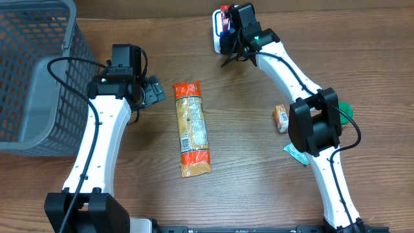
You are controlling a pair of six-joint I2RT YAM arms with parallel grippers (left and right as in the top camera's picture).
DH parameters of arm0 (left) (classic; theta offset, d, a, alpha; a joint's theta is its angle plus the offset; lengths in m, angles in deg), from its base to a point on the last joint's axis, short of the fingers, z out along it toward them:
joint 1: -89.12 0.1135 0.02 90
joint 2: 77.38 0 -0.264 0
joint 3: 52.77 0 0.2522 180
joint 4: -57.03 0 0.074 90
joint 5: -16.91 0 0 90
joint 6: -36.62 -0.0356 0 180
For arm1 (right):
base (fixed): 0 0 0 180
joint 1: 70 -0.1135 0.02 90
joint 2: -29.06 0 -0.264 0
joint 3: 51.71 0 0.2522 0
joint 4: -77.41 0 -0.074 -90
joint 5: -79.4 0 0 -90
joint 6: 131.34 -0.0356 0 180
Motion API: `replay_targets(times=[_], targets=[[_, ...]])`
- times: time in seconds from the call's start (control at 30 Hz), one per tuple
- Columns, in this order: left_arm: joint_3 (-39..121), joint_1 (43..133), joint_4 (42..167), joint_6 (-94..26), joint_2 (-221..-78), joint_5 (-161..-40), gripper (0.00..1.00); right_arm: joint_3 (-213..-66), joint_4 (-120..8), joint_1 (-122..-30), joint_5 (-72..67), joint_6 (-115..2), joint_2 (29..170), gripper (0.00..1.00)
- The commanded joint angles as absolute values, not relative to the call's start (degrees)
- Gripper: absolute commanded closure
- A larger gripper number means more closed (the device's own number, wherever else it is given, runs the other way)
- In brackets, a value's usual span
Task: Scan the item barcode
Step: 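Carry the Nescafe stick to the white scanner and hold it there, then move the stick right and drop it near the green jar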
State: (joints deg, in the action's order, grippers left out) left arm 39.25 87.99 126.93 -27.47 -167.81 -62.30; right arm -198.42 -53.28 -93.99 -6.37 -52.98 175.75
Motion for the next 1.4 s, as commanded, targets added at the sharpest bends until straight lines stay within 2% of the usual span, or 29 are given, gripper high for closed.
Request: replay_targets(times=[0.0, 0.5, 0.6, 0.87, 1.0, 1.2, 1.37], targets=[[39.4, 88.0, 126.9, -28.1, -168.1, -61.8, 0.00, -197.9, -53.4, -93.7, -6.7, -53.4, 176.1, 0.96], [39.4, 88.0, 126.9, -28.1, -168.1, -61.8, 0.00, -197.9, -50.8, -93.7, -6.7, -53.3, 176.6, 0.93], [39.4, 88.0, 126.9, -28.1, -168.1, -61.8, 0.00, -198.0, -49.9, -93.6, -6.7, -53.3, 176.5, 0.97], [39.4, 88.0, 126.9, -28.1, -168.1, -61.8, 0.00, -198.8, -43.4, -92.7, -10.1, -53.0, 166.9, 0.97], [39.4, 88.0, 126.9, -28.1, -168.1, -61.8, 0.00, -198.8, -36.2, -92.5, -10.1, -53.1, 157.7, 0.96], [39.4, 88.0, 126.9, -28.1, -168.1, -61.8, 0.00, -198.8, -16.3, -92.0, -10.1, -53.1, 143.3, 0.96], [39.4, 88.0, 126.9, -28.1, -168.1, -61.8, 0.00, -198.8, -2.5, -90.3, -10.1, -53.1, 138.8, 0.96]])
